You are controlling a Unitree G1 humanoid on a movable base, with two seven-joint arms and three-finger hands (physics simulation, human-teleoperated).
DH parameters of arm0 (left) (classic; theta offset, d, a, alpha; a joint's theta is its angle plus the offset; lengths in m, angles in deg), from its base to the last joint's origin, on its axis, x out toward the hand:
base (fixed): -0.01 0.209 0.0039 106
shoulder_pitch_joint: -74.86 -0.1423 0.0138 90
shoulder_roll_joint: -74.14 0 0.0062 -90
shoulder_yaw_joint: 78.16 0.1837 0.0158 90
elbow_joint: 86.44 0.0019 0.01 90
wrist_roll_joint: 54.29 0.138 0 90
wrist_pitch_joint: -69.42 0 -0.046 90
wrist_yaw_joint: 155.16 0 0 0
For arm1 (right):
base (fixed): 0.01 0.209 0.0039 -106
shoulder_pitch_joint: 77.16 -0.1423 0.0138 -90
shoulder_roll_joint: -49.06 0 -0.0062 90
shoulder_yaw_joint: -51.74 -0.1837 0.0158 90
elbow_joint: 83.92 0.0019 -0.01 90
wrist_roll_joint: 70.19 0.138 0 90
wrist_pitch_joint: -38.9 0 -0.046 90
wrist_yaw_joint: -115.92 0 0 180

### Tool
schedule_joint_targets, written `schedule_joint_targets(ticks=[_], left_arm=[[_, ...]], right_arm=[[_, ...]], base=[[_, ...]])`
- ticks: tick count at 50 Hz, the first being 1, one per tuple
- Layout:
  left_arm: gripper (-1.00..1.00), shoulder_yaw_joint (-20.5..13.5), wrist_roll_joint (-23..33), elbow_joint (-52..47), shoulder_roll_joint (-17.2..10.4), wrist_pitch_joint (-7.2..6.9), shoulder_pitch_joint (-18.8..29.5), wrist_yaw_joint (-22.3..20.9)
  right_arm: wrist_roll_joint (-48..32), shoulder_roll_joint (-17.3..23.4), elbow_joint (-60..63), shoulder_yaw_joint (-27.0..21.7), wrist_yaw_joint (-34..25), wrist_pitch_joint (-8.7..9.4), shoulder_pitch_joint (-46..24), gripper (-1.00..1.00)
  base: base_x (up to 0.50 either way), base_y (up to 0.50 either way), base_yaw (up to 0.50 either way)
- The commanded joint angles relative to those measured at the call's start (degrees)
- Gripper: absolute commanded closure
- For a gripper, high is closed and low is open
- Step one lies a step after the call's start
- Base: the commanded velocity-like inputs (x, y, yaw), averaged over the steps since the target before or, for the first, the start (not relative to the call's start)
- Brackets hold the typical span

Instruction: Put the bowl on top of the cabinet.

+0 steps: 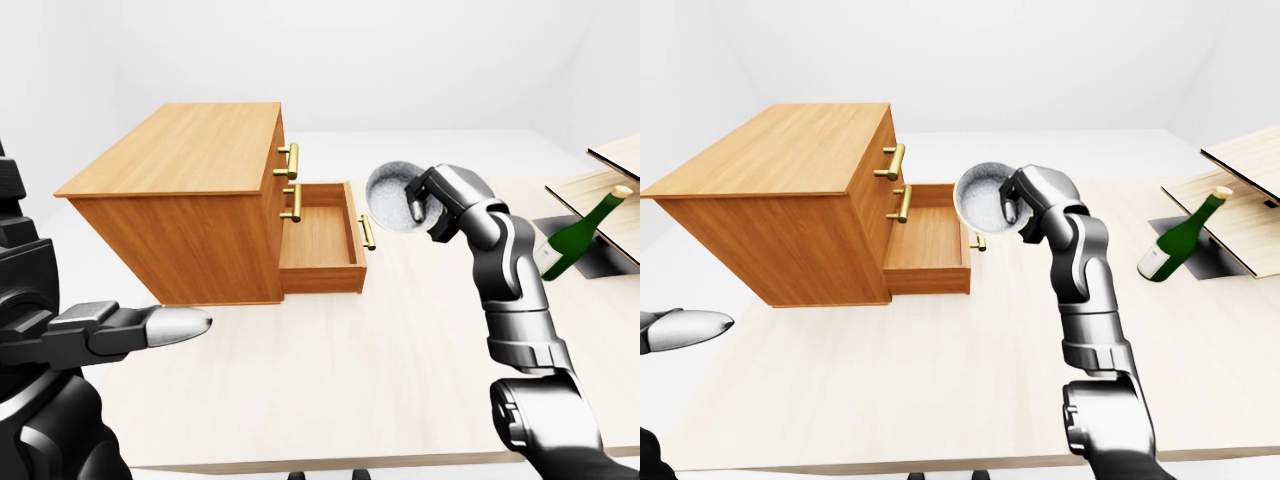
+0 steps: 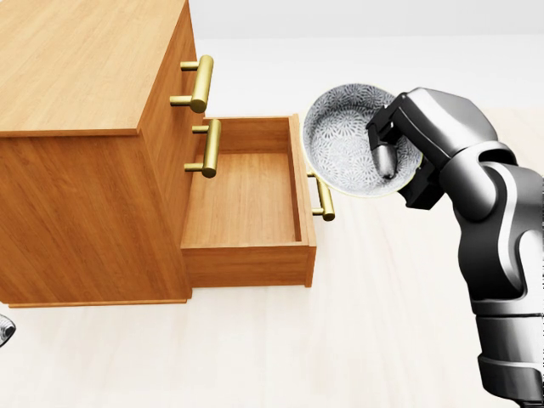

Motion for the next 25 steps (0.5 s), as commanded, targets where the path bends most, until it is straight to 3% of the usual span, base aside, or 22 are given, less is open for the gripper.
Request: schedule_joint_targets(ticks=[1,13,25], left_arm=[[-1.0,-0.4,-0.4,0.0,-0.1,0.0,0.1,0.1],[-1.0,-0.3,-0.6,-0.3,-0.3,0.0,0.3,0.3],[-1.0,-0.2,-0.5,-0.1,-0.2,0.0,0.0,0.3]], right_arm=[[3.9,-0.7,-3.9,0.3,-2.4,-0.01,-5.4,1.0],[4.1,-1.7,-9.0,1.8,-6.7,-0.01,-13.9,1.0],[5.1,-3.1,-17.3,3.0,-7.1,-0.01,-21.4,1.0]], base=[[0.0,0.0,0.0],[0.0,0.0,0.0],[0.0,0.0,0.0]])
